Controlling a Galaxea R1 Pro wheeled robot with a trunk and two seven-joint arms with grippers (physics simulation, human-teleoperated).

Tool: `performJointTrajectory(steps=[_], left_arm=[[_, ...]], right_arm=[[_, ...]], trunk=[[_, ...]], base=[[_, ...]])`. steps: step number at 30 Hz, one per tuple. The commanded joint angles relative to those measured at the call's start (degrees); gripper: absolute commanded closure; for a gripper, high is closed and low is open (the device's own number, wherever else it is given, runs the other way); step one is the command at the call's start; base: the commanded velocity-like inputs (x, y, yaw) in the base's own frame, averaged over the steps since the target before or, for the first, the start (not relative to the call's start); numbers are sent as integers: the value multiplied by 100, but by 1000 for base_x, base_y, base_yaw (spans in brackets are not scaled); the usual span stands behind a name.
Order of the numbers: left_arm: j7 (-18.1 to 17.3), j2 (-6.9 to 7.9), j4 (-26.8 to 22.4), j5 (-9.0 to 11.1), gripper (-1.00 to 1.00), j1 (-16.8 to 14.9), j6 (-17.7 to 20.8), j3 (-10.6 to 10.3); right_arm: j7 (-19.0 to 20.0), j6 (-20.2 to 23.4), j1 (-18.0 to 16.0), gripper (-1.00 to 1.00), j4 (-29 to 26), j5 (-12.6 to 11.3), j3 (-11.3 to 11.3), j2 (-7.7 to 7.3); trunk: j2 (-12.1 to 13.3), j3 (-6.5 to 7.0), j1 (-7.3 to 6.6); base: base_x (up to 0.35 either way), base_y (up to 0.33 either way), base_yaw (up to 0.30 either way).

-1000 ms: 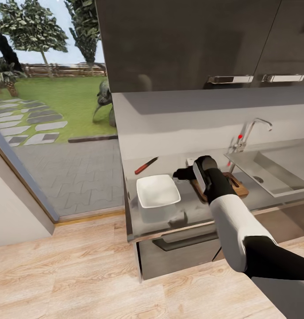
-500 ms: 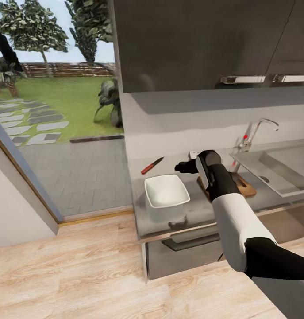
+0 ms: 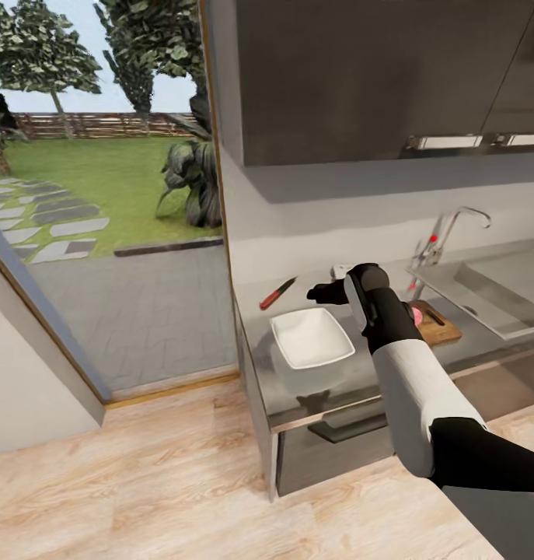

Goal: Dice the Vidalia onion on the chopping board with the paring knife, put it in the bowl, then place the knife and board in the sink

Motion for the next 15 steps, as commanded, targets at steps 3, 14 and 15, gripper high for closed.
performJointTrajectory(steps=[3,14,15], left_arm=[[-1,0,-8,33,-100,2,-7,-9],[-1,0,-5,31,-100,2,-7,-9],[-1,0,2,31,-100,2,-7,-9]], right_arm=[[43,21,-7,-100,-2,59,-25,15],[35,21,-7,-100,1,68,-17,10],[35,21,-7,-100,2,68,-13,11]], trunk=[[-11,6,5],[-11,67,5],[-11,72,5]], base=[[80,291,-212],[119,280,-213],[111,273,-206]])
